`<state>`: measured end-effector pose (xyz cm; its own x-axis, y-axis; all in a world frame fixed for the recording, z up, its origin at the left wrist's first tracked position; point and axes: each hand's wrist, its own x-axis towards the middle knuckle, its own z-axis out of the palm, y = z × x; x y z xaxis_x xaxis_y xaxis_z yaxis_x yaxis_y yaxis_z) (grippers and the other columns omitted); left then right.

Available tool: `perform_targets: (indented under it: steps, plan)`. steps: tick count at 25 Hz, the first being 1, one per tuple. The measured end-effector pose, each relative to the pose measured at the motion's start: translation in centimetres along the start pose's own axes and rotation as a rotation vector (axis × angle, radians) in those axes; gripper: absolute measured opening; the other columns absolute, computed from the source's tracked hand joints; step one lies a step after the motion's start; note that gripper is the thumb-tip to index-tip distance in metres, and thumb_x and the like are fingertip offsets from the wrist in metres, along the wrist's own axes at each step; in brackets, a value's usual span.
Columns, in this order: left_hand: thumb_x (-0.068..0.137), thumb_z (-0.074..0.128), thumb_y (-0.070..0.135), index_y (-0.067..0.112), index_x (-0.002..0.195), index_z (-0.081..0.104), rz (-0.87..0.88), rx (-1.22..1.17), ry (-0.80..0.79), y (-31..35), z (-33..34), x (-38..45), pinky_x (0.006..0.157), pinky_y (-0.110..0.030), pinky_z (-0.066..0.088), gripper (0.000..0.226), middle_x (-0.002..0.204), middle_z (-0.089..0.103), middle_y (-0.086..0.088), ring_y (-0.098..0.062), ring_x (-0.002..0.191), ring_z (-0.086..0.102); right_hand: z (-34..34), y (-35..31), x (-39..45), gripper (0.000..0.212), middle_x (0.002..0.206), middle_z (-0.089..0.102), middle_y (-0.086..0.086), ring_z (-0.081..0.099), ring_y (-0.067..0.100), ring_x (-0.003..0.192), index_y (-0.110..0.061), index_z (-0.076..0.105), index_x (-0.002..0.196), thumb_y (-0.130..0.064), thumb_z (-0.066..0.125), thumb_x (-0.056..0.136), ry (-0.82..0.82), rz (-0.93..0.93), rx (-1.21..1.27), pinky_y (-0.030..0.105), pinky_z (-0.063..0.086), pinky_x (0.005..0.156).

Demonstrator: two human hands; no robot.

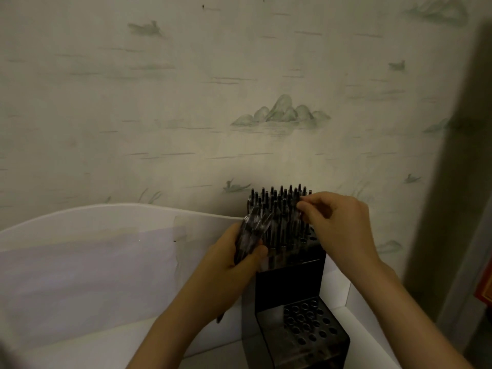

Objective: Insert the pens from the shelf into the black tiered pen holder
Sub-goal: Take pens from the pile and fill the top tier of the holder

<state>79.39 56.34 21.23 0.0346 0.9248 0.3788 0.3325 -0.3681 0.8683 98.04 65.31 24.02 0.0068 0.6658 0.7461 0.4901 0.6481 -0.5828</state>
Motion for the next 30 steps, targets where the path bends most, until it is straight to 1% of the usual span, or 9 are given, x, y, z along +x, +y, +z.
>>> perform_targets:
  steps: [3,7,11,13,17,19,23,26,30]
  plan:
    - [0.094,0.058,0.024,0.027,0.098,0.058,-0.003,-0.014,-0.003,-0.1,-0.1,0.0,0.054,-0.021,0.035,0.005,0.060,0.052,0.018,-0.002,0.052,0.045,0.2,0.1,0.6,0.006,0.067,0.069,-0.014,0.065,-0.001,0.063,-0.020,0.077,0.088,-0.023,0.075,0.082,-0.099,0.048,-0.051,0.015,0.055,0.067]
    - [0.094,0.058,0.025,0.031,0.090,0.056,-0.007,-0.038,-0.019,-0.1,0.1,0.1,0.054,-0.022,0.035,0.007,0.060,0.052,0.017,-0.003,0.052,0.045,-0.3,0.5,1.0,0.008,0.068,0.071,-0.006,0.068,0.005,0.063,-0.018,0.075,0.089,-0.020,0.076,0.081,-0.210,0.163,-0.070,0.026,0.059,0.071]
    - [0.095,0.057,0.022,0.024,0.093,0.055,-0.006,-0.071,-0.045,0.1,0.6,0.2,0.052,-0.022,0.036,0.004,0.059,0.051,0.013,-0.006,0.050,0.045,-0.9,-0.1,-0.5,0.020,0.079,0.069,-0.011,0.064,-0.002,0.073,-0.020,0.074,0.100,-0.024,0.077,0.080,-0.065,0.024,-0.129,0.005,0.047,0.070]
    - [0.095,0.056,0.021,0.023,0.097,0.056,-0.007,-0.090,-0.055,0.2,0.9,0.3,0.050,-0.023,0.036,0.003,0.059,0.051,0.010,-0.008,0.049,0.044,-1.3,-1.2,-1.6,0.015,0.080,0.068,-0.013,0.063,0.000,0.073,-0.023,0.074,0.094,-0.026,0.075,0.080,-0.009,-0.070,-0.067,0.007,0.048,0.068]
    - [0.096,0.055,0.019,0.028,0.107,0.058,0.014,-0.095,-0.062,0.5,2.1,0.4,0.047,-0.021,0.038,0.014,0.056,0.051,0.007,-0.008,0.047,0.045,-1.1,-2.5,-3.7,0.012,0.083,0.074,-0.010,0.069,0.005,0.078,-0.022,0.076,0.093,-0.020,0.072,0.082,-0.340,0.127,0.267,0.020,0.056,0.071]
    - [0.096,0.055,0.020,0.030,0.106,0.059,0.020,-0.088,-0.069,0.6,2.5,0.5,0.047,-0.021,0.039,0.014,0.056,0.051,0.007,-0.008,0.048,0.044,-1.3,-2.5,-3.8,0.013,0.082,0.076,-0.005,0.072,0.010,0.077,-0.016,0.076,0.092,-0.009,0.071,0.083,-0.386,0.243,0.438,0.021,0.056,0.069]
    - [0.097,0.054,0.022,0.031,0.107,0.060,0.035,-0.072,-0.063,0.8,2.9,1.0,0.048,-0.024,0.037,0.015,0.054,0.052,0.009,-0.009,0.047,0.044,-1.9,-2.5,-3.2,0.016,0.076,0.076,0.002,0.072,0.012,0.070,-0.013,0.075,0.082,0.002,0.069,0.080,-0.271,0.413,0.657,0.016,0.054,0.062]
    - [0.097,0.053,0.023,0.023,0.099,0.058,0.055,-0.058,-0.060,1.1,3.1,1.1,0.047,-0.023,0.038,0.006,0.055,0.052,0.007,-0.009,0.046,0.044,-2.3,-2.5,-2.4,0.011,0.082,0.076,0.009,0.072,0.022,0.077,-0.008,0.074,0.088,-0.003,0.067,0.082,-0.205,0.461,0.706,0.027,0.059,0.071]
    - [0.098,0.051,0.021,0.015,0.085,0.052,0.030,-0.023,-0.042,0.9,2.7,0.7,0.047,-0.021,0.037,0.015,0.054,0.049,0.006,-0.008,0.043,0.042,-4.3,-2.0,-0.1,0.009,0.077,0.074,0.014,0.071,0.023,0.070,-0.003,0.071,0.086,0.000,0.063,0.086,0.089,0.452,0.782,0.030,0.060,0.071]
